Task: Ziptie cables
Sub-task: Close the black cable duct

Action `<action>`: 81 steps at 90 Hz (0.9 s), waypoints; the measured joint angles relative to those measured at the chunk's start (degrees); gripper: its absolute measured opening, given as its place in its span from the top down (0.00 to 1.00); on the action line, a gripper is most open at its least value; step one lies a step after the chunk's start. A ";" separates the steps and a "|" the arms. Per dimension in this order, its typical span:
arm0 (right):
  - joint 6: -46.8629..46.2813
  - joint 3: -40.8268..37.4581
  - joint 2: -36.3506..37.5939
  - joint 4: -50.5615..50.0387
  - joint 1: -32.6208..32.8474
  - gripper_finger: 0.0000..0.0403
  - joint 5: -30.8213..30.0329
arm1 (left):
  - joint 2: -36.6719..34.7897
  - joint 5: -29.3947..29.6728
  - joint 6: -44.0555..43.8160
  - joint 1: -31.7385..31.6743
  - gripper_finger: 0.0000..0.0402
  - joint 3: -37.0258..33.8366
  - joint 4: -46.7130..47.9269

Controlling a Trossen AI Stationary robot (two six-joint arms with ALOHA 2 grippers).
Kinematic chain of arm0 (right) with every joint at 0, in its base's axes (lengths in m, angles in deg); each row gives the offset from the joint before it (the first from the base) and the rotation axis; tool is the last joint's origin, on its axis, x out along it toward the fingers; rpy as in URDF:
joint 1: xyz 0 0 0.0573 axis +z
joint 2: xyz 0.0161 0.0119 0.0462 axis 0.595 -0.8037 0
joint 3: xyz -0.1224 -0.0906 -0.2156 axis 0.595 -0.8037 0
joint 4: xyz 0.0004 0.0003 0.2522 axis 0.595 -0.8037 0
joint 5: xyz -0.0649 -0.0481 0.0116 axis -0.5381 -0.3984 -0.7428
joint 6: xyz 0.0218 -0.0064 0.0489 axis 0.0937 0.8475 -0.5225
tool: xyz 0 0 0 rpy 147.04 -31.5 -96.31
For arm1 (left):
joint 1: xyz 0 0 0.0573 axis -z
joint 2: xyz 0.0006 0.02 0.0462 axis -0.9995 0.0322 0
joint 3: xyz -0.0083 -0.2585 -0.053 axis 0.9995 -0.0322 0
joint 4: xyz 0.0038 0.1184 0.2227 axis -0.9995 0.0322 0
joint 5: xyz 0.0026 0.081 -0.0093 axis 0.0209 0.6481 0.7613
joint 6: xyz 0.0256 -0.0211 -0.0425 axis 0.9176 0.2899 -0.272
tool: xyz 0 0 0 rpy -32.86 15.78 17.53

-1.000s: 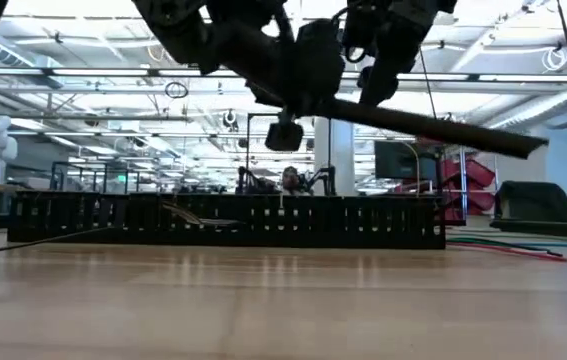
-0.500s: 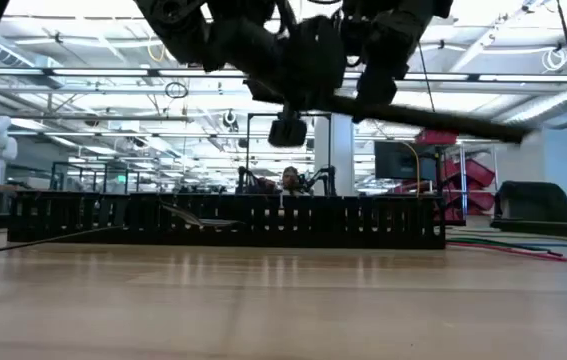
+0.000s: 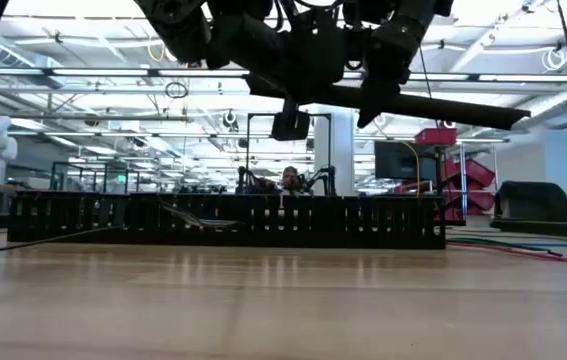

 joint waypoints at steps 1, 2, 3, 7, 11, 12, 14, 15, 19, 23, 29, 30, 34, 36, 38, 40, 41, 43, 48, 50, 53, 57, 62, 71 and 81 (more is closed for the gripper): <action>0.01 0.00 0.00 0.02 0.00 0.43 0.19 | 0.00 0.00 -0.01 0.00 0.99 0.00 0.01; 0.02 0.00 0.00 0.03 0.00 0.44 0.33 | 0.00 -0.03 -0.02 0.00 0.99 0.00 0.02; 0.00 0.00 0.00 0.02 -0.01 0.45 0.39 | 0.00 -0.07 -0.02 0.00 0.99 0.00 0.02; 0.00 0.00 0.00 -0.01 -0.04 0.48 0.71 | 0.00 -0.03 -0.06 0.00 0.99 -0.02 0.02; 0.02 0.00 0.00 -0.08 -0.04 0.48 0.71 | 0.00 -0.14 -0.40 0.00 0.98 -0.02 0.04; 0.04 0.00 0.00 -0.12 -0.04 0.48 0.72 | 0.00 -0.22 -0.49 0.01 0.98 -0.02 0.05; 0.12 0.00 0.00 -0.20 -0.04 0.48 0.75 | 0.00 -0.36 -0.97 0.02 0.97 -0.04 0.10; 0.23 0.00 0.00 -0.23 -0.04 0.48 0.75 | 0.00 -0.48 -1.25 0.02 0.97 -0.06 0.10; 0.50 0.00 0.00 -0.42 -0.04 0.48 0.74 | 0.00 -1.08 -2.57 0.02 0.95 -0.07 0.24; 0.48 0.00 0.00 -0.60 -0.07 0.48 0.48 | 0.00 -1.33 -4.48 0.04 0.93 -0.10 0.32; 0.46 0.00 0.00 -0.88 -0.11 0.48 0.21 | 0.00 -1.37 -7.54 0.12 0.91 -0.11 0.80; 0.45 0.00 0.00 -0.93 -0.11 0.48 0.10 | 0.00 -1.35 -7.97 0.14 0.90 -0.11 0.89; 0.33 0.00 0.00 -1.24 -0.13 0.47 -0.32 | 0.00 -1.23 -9.42 0.21 0.89 -0.11 1.53; 0.17 0.00 0.00 -1.50 -0.16 0.46 -0.62 | 0.00 -0.82 -10.15 0.25 0.88 -0.11 1.87; 0.10 0.00 0.00 -1.81 -0.20 0.46 -0.94 | 0.00 -0.07 -10.59 0.33 0.87 -0.11 2.09; 0.03 0.00 0.00 -2.24 -0.28 0.46 -1.35 | 0.00 0.93 -11.14 0.40 0.86 -0.12 2.21; 0.00 0.00 0.00 -2.49 -0.34 0.46 -1.61 | 0.00 1.48 -11.45 0.41 0.85 -0.14 2.25; -0.04 0.00 0.02 -2.96 -0.46 0.46 -2.15 | -0.01 2.51 -11.88 0.43 0.84 -0.15 2.25; -0.04 0.00 0.02 -3.59 -0.82 0.48 -2.30 | -0.06 4.91 -12.30 0.46 0.82 -0.15 2.27; -0.02 0.00 0.03 -3.70 -1.09 0.48 -2.28 | -0.07 5.91 -12.33 0.46 0.81 -0.15 2.25; -0.02 0.00 0.04 -3.81 -1.41 0.48 -2.21 | -0.07 7.45 -12.34 0.44 0.80 -0.15 2.25; 0.04 0.00 0.04 -3.84 -1.76 0.48 -2.11 | -0.07 9.11 -12.08 0.56 0.79 -0.15 2.25; 0.31 0.00 0.04 -3.90 -2.28 0.48 -1.99 | -0.09 11.17 -11.80 0.74 0.77 -0.15 2.25; 1.20 0.00 0.04 -4.60 -3.05 0.48 -1.67 | -0.09 15.61 -11.59 1.20 0.76 -0.15 2.27; 2.15 0.00 0.07 -6.31 -3.59 0.48 -1.62 | -3.59 21.60 -16.06 1.41 0.76 -2.55 7.85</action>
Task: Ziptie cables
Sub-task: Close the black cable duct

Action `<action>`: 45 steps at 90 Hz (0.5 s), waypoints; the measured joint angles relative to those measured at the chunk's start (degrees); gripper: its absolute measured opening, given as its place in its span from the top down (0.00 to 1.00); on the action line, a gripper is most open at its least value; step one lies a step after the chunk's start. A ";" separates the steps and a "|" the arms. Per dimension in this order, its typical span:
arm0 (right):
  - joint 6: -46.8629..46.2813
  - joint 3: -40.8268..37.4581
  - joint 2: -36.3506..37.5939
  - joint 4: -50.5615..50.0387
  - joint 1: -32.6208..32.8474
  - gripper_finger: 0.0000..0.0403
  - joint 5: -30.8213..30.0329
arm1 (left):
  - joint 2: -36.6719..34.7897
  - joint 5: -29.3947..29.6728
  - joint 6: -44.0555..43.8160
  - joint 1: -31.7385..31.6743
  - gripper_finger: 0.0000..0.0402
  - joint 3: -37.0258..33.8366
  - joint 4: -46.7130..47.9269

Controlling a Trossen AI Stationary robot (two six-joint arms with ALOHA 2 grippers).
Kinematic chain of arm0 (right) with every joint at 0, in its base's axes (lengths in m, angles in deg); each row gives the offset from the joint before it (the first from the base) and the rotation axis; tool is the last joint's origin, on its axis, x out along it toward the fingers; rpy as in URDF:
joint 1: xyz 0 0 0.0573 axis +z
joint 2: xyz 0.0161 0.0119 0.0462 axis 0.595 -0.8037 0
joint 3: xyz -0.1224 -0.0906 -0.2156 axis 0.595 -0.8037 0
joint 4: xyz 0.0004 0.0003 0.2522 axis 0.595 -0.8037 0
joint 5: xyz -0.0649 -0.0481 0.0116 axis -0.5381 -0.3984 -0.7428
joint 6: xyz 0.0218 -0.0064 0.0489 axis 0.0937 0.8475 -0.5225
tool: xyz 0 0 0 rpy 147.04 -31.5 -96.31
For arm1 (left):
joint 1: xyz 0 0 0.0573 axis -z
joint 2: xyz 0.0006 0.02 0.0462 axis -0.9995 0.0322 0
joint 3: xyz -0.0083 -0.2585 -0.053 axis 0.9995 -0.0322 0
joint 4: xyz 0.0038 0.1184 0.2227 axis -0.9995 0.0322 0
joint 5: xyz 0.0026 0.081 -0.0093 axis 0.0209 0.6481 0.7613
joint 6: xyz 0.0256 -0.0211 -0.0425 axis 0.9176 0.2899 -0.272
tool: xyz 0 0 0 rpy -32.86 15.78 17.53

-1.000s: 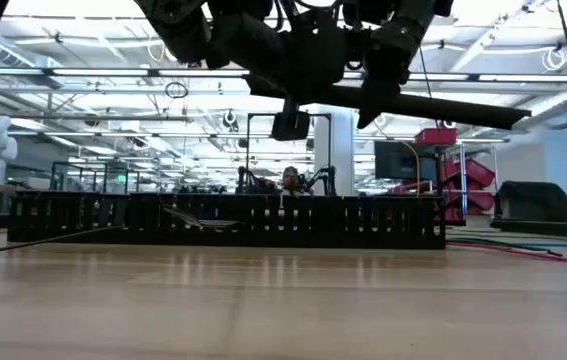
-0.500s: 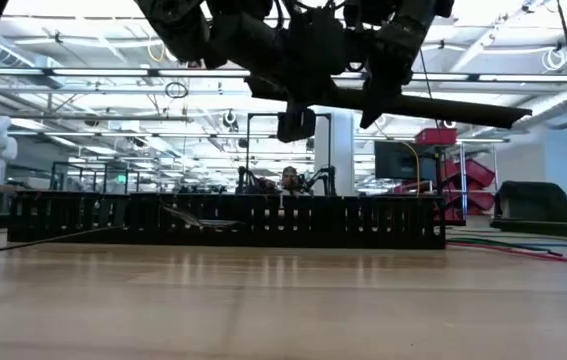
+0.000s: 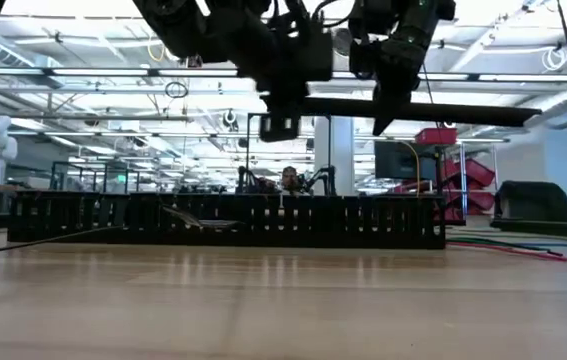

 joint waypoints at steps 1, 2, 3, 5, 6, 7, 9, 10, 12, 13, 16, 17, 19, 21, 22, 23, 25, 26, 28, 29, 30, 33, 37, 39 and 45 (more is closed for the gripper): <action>0.13 0.00 0.00 -0.23 -0.01 0.48 0.01 | -0.71 0.18 -1.68 0.01 0.76 -0.41 1.16; 0.26 0.01 0.00 -0.44 -0.02 0.48 0.02 | -1.45 0.25 -3.50 0.01 0.76 -0.85 2.46; 0.40 0.02 0.00 -0.65 -0.02 0.48 0.02 | -2.22 0.26 -5.44 0.01 0.76 -1.30 3.87; 0.67 0.04 0.00 -1.16 -0.02 0.48 0.03 | -4.10 0.24 -10.59 0.01 0.76 -2.41 7.74; 0.79 0.04 0.00 -1.45 -0.02 0.48 0.04 | -5.12 0.21 -13.24 0.01 0.76 -2.99 9.82; 0.95 0.04 0.00 -1.74 -0.02 0.48 0.02 | -6.27 0.09 -16.15 0.01 0.76 -3.58 12.09; 1.25 0.03 0.00 -2.32 -0.02 0.48 0.02 | -8.35 -0.52 -22.29 0.01 0.76 -4.72 17.07; 1.40 0.03 0.00 -2.52 -0.02 0.48 0.00 | -9.46 -1.12 -25.44 0.00 0.76 -5.23 19.78; 1.71 0.02 0.00 -2.84 -0.02 0.48 -0.01 | -11.59 -2.78 -32.15 -0.01 0.76 -6.07 25.44; 1.88 0.01 0.00 -2.95 -0.02 0.48 0.00 | -12.60 -3.99 -35.28 -0.01 0.76 -6.40 28.01; 2.36 0.00 0.00 -3.10 -0.02 0.48 0.02 | -15.78 -8.38 -44.88 -0.04 0.76 -7.34 35.26; 2.50 0.00 0.00 -3.12 -0.02 0.48 0.02 | -16.82 -9.86 -47.74 -0.06 0.76 -7.64 37.32; 2.80 0.00 0.00 -3.30 0.01 0.48 0.02 | -18.74 -12.73 -52.78 -0.14 0.76 -8.30 40.65; 3.10 0.00 0.00 -3.60 0.01 0.48 0.05 | -20.46 -15.49 -56.96 -0.36 0.76 -8.91 43.26; 3.22 -0.01 0.00 -3.79 0.01 0.48 0.06 | -21.29 -16.76 -58.75 -0.42 0.76 -9.18 44.28; 3.35 -0.07 0.00 -3.88 0.01 0.48 0.06 | -22.08 -17.97 -60.47 -0.44 0.76 -9.44 45.18; 3.57 -0.21 0.02 -3.94 0.01 0.48 0.06 | -23.48 -20.26 -63.07 -0.57 0.76 -9.85 46.82; 3.64 -0.30 0.04 -3.89 0.01 0.48 0.06 | -24.17 -21.35 -64.30 -0.58 0.76 -10.05 47.67; 3.79 -0.61 0.19 -3.66 0.01 0.48 0.06 | -25.31 -23.00 -65.81 -0.60 0.76 -10.35 49.04; 3.86 -0.85 0.30 -3.52 0.01 0.48 0.06 | -25.84 -23.70 -66.36 -0.60 0.76 -10.47 49.54; 3.93 -1.11 0.40 -3.41 0.01 0.48 0.06 | -26.25 -24.20 -66.74 -0.60 0.76 -10.55 49.82; 4.05 -1.98 0.69 -3.20 0.01 0.48 0.08 | -27.24 -25.18 -67.64 -0.60 0.76 -10.63 50.21; 4.02 -3.54 1.31 -2.26 -0.01 0.48 0.15 | -28.38 -25.60 -67.90 -0.38 0.76 -10.63 50.25; 3.95 -4.55 1.70 -1.53 -0.13 0.48 0.13 | -28.98 -25.60 -67.87 -0.27 0.76 -10.63 50.41; 3.44 -8.25 3.21 0.66 -0.31 0.48 0.25 | -30.57 -25.61 -67.73 0.17 0.76 -10.57 50.22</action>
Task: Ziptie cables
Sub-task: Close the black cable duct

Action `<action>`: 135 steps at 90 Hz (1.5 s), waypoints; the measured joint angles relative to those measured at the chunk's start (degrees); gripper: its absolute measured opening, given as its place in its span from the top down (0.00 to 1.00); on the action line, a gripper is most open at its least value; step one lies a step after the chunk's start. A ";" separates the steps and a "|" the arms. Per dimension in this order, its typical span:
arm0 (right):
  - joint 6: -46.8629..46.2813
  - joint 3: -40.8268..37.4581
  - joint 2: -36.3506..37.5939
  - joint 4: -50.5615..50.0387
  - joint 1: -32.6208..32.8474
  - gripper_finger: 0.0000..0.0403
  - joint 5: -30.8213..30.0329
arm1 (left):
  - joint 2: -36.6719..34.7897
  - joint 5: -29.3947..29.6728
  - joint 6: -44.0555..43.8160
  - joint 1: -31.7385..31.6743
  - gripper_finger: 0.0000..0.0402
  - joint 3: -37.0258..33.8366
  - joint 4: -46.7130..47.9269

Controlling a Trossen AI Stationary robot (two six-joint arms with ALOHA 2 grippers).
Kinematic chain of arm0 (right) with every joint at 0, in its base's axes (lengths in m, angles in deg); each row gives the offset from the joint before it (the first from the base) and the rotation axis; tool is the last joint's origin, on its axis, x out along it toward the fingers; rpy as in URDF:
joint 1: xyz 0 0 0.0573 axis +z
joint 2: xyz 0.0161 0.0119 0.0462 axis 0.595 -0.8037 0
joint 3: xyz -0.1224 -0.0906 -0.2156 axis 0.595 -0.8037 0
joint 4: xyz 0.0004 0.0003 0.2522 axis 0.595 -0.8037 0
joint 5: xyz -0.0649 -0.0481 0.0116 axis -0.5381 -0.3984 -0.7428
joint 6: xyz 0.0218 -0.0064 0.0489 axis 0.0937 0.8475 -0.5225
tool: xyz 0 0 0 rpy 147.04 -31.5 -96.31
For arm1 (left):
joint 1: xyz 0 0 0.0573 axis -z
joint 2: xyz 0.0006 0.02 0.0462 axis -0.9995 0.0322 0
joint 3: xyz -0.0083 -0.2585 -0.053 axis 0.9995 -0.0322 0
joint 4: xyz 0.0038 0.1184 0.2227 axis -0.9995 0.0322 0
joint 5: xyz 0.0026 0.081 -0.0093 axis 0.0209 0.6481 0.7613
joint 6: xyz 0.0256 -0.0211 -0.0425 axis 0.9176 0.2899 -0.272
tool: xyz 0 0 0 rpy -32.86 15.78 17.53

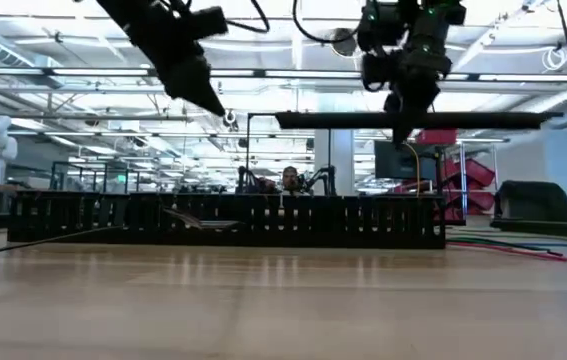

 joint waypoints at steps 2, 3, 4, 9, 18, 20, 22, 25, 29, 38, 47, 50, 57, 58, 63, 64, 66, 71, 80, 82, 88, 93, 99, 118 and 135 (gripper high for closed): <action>-0.21 -1.33 0.57 0.52 -0.01 0.48 0.01 | -0.37 0.03 -0.01 0.14 0.76 0.02 -0.12; -0.36 -2.06 0.88 0.78 -0.01 0.48 0.02 | -0.53 0.03 -0.03 0.19 0.76 0.03 -0.17; -0.53 -2.79 1.22 1.07 -0.01 0.48 0.03 | -0.68 0.03 -0.04 0.19 0.76 0.03 -0.20; -1.37 -6.35 3.04 2.50 -0.01 0.48 0.01 | -1.47 -0.12 -0.24 0.28 0.76 0.03 -0.29; -3.02 -12.49 7.13 4.22 0.03 0.48 0.03 | -1.82 -3.62 -2.74 0.56 0.76 0.05 -1.85; -3.62 -13.74 8.07 4.38 0.16 0.48 0.03 | -1.65 -5.69 -3.76 0.46 0.76 0.05 -2.23; -3.99 -14.93 9.10 4.39 0.30 0.48 0.03 | -1.21 -8.05 -5.05 0.19 0.76 0.05 -2.52; -4.23 -16.63 10.63 5.16 0.62 0.48 -0.23 | 0.04 -12.44 -6.98 -0.52 0.76 0.06 -3.53; -4.63 -18.49 12.66 6.50 1.31 0.48 -1.34 | 2.53 -18.43 -9.29 -1.47 0.76 0.14 -5.16; -4.89 -22.25 16.57 9.43 2.99 0.48 -3.94 | 9.21 -27.88 -11.81 -2.52 0.76 0.09 -9.08; -4.86 -24.33 18.90 11.39 4.01 0.49 -4.04 | 13.18 -34.40 -13.85 -2.86 0.76 3.18 -11.21; -4.86 -24.64 19.29 11.78 4.25 0.49 -4.04 | 13.88 -36.46 -14.78 -2.87 0.76 4.45 -11.31; -4.65 -24.81 19.82 12.08 4.69 0.49 -4.03 | 15.23 -41.56 -16.78 -2.24 0.76 6.72 -9.25; -4.59 -24.84 19.85 12.15 4.69 0.49 -4.02 | 15.43 -42.13 -17.02 -2.03 0.76 6.95 -8.81; -4.36 -24.87 19.89 12.48 4.71 0.49 -3.99 | 16.70 -43.78 -18.91 -0.79 0.74 7.96 -6.12; -4.29 -24.91 19.89 12.54 4.71 0.49 -3.99 | 16.94 -43.87 -19.48 -0.49 0.74 8.17 -5.48; -4.10 -24.93 19.89 12.67 4.68 0.49 -3.99 | 17.27 -44.01 -20.06 0.07 0.73 8.46 -4.36; -3.62 -24.97 19.87 12.85 4.65 0.49 -3.97 | 17.77 -43.58 -21.31 1.44 0.70 8.66 -0.87; -3.30 -25.02 19.88 13.09 4.65 0.49 -3.97 | 19.64 -39.80 -22.69 2.89 0.63 8.67 4.39; -3.09 -25.04 19.85 13.14 4.67 0.49 -3.97 | 20.17 -39.39 -22.77 3.17 0.61 8.60 4.50; -2.63 -25.04 19.85 13.18 4.67 0.49 -4.05 | 21.38 -37.79 -23.52 3.71 0.57 8.46 4.06; -2.44 -25.06 19.84 13.19 4.67 0.49 -4.10 | 22.02 -35.71 -23.88 3.96 0.54 8.47 3.74; -2.54 -25.06 19.79 13.19 4.67 0.49 -4.15 | 23.01 -33.46 -23.80 4.01 0.53 8.53 4.72; -3.23 -25.06 19.79 13.22 6.31 0.49 -4.36 | 28.01 -27.27 -20.70 2.80 0.53 8.49 6.86; -3.91 -25.06 19.79 13.35 8.15 0.49 -4.41 | 30.37 -26.29 -16.32 0.79 0.72 8.51 7.83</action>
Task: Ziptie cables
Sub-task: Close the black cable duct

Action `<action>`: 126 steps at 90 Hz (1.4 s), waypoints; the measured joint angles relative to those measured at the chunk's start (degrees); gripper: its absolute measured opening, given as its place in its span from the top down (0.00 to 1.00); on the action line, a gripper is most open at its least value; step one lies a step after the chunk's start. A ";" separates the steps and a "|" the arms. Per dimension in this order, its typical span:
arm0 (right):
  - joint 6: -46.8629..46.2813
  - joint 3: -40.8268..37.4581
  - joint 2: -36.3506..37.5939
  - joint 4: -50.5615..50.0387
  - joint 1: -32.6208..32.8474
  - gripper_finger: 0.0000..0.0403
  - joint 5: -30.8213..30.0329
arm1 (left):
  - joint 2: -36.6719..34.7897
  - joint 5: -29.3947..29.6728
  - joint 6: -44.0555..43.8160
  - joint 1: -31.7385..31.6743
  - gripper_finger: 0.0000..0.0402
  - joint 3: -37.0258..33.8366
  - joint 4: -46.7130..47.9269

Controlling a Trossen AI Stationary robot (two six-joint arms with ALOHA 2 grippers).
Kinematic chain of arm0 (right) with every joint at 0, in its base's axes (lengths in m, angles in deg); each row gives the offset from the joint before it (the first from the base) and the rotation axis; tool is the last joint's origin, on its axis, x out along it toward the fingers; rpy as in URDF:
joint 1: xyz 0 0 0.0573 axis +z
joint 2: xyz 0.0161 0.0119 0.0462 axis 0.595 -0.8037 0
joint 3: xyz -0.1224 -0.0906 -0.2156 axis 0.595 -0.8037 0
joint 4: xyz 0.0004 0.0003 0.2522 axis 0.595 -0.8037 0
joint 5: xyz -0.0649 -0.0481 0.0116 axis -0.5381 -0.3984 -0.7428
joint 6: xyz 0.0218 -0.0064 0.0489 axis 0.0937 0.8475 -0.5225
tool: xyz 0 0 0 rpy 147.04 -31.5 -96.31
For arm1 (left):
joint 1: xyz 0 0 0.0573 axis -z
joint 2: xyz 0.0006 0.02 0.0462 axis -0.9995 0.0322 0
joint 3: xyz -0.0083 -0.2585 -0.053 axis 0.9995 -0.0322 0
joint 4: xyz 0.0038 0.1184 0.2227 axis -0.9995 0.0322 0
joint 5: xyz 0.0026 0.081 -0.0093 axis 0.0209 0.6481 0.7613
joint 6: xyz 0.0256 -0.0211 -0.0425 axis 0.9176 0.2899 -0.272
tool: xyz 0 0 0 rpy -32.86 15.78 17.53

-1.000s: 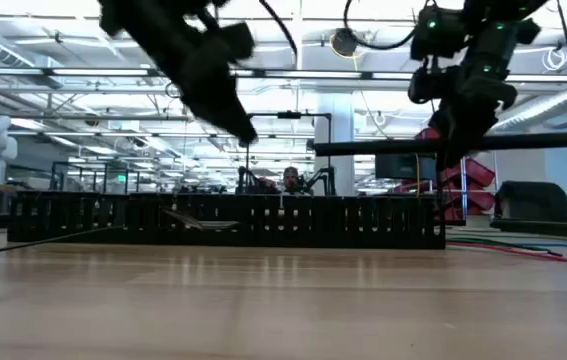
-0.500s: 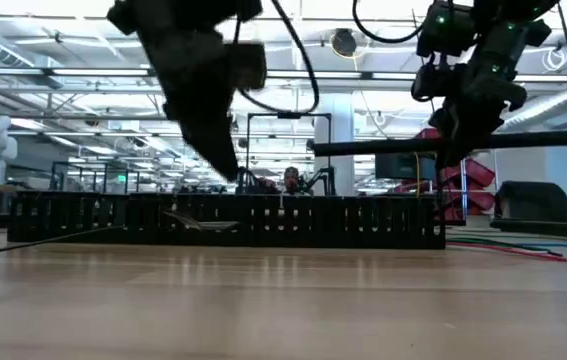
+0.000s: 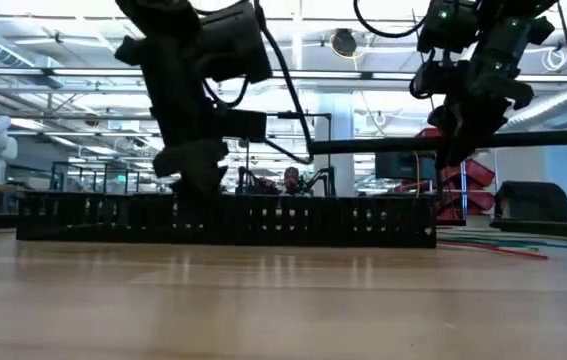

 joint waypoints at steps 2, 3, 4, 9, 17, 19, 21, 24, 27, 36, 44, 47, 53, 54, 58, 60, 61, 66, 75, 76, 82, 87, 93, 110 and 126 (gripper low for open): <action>-0.11 0.00 0.00 0.05 0.12 0.49 0.00 | 0.02 0.60 0.59 -0.47 0.75 0.00 0.21; -0.16 -0.01 0.00 0.07 0.20 0.49 0.00 | 0.01 0.91 1.04 -0.71 0.77 -0.05 0.23; -0.21 -0.02 0.00 0.09 0.27 0.49 0.00 | 0.00 1.21 1.44 -0.95 0.78 -0.14 0.18; -0.35 -0.02 0.00 0.17 0.37 0.49 0.00 | -0.32 2.41 3.60 -2.25 0.85 -0.75 -0.23; -0.55 -0.02 0.00 0.24 0.32 0.49 -0.04 | -0.56 3.27 6.80 -4.43 0.93 -1.30 -0.16; -0.56 -0.02 0.00 0.24 0.32 0.49 -0.04 | -0.83 3.24 7.50 -5.04 0.94 -1.46 -0.34; -0.59 -0.02 0.00 0.26 0.32 0.49 -0.02 | -1.15 3.20 8.13 -5.59 0.95 -1.68 -0.45; -0.65 -0.04 0.00 0.28 0.32 0.49 -0.04 | -1.44 3.24 9.17 -6.52 0.96 -1.85 -0.24; -0.69 -0.04 0.00 0.30 0.32 0.49 -0.02 | -1.52 3.26 10.73 -7.37 0.96 -1.86 -0.27; -0.63 -0.07 -0.08 0.50 0.32 0.49 -0.01 | -2.25 2.23 16.36 -9.52 0.94 -1.97 -0.37; -0.41 -0.10 -0.53 0.67 0.18 0.49 0.00 | -3.48 -0.41 19.69 -11.44 0.90 -1.99 -0.52; -0.33 -0.13 -0.84 0.76 0.17 0.49 -0.02 | -3.97 -1.27 20.44 -12.21 0.88 -1.99 -0.21; -0.22 -0.13 -1.56 0.93 0.15 0.49 -0.09 | -4.99 -2.36 21.76 -13.75 0.84 -1.99 0.54; -0.19 -0.13 -1.70 0.95 0.15 0.49 -0.14 | -5.18 -2.62 22.14 -14.04 0.83 -1.99 0.82; -0.03 -0.15 -2.32 1.07 0.15 0.49 -0.38 | -6.01 -3.32 23.26 -15.19 0.79 -1.99 2.25; 0.10 -0.15 -2.53 1.12 0.15 0.49 -0.39 | -6.35 -3.59 23.83 -15.74 0.78 -1.99 2.99; 0.16 -0.15 -2.65 1.15 0.15 0.49 -0.41 | -6.49 -3.72 24.02 -16.03 0.77 -1.99 3.33; 0.34 -0.15 -3.28 1.36 0.15 0.49 -0.70 | -7.12 -4.39 25.14 -17.61 0.72 -2.05 4.77; 0.97 -0.20 -4.04 1.62 0.14 0.49 -1.91 | -8.46 -6.86 26.69 -20.48 0.64 -2.13 7.91; 0.99 -0.20 -4.06 1.62 0.13 0.49 -1.92 | -8.64 -7.29 26.72 -20.78 0.63 -2.14 8.11; 1.23 -0.20 -4.24 1.83 0.08 0.49 -2.16 | -9.77 -10.20 26.84 -22.58 0.59 -2.14 8.12; 1.70 -0.17 -4.22 2.17 0.08 0.49 -2.75 | -11.32 -12.21 26.86 -23.83 0.55 -2.32 8.14; 2.41 -0.15 -4.22 2.35 -0.08 0.49 -3.01 | -13.24 -13.55 26.78 -24.95 0.52 -2.36 6.98; 4.26 -0.09 -4.22 3.73 -2.01 0.49 -3.02 | -17.35 -22.87 20.87 -25.04 0.46 -2.36 -8.49; 6.32 -0.07 -4.20 1.91 -5.20 0.49 -3.05 | -14.31 -21.42 19.87 -20.38 0.41 -2.26 -19.60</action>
